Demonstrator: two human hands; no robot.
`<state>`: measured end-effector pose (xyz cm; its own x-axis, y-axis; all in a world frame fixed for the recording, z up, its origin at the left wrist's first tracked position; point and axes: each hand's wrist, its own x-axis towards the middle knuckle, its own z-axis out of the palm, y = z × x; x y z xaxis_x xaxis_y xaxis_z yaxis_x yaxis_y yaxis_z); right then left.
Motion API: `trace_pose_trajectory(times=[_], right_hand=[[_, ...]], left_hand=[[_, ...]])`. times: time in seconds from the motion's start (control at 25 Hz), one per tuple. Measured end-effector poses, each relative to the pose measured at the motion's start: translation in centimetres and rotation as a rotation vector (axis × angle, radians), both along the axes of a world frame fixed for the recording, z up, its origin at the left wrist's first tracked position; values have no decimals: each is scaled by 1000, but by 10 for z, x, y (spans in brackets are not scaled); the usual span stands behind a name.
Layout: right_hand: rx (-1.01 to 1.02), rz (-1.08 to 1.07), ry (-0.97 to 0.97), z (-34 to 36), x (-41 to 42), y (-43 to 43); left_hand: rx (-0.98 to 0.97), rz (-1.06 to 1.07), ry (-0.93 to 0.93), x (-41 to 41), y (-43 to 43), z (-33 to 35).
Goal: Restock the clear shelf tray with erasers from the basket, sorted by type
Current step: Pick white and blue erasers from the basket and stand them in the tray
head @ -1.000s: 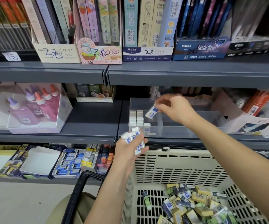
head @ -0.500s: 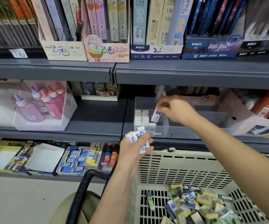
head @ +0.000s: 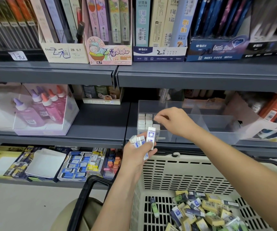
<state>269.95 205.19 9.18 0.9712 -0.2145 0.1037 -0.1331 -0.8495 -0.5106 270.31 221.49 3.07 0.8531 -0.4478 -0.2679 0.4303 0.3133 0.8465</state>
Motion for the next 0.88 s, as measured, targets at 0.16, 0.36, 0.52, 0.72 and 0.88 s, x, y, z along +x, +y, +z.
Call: trace_pose_trajectory(times=[0.16,0.36,0.52,0.72,0.88], right_hand=[[310,145,134,9,-18,5],[259,-95,-37,22,-8,-22],[72,-175,-56,7,9,-24],[-15,-73,70,-16,18,-16],[-45,-39,86,-24,17,-12]], left_hand=[[32,-19,-45,-1,-2,1],[100,29,-55,-1,1,3],[110,-7,4,0,0,5],[-22,-34,105,1,-2,7],[-81,12,147,4,1,5]])
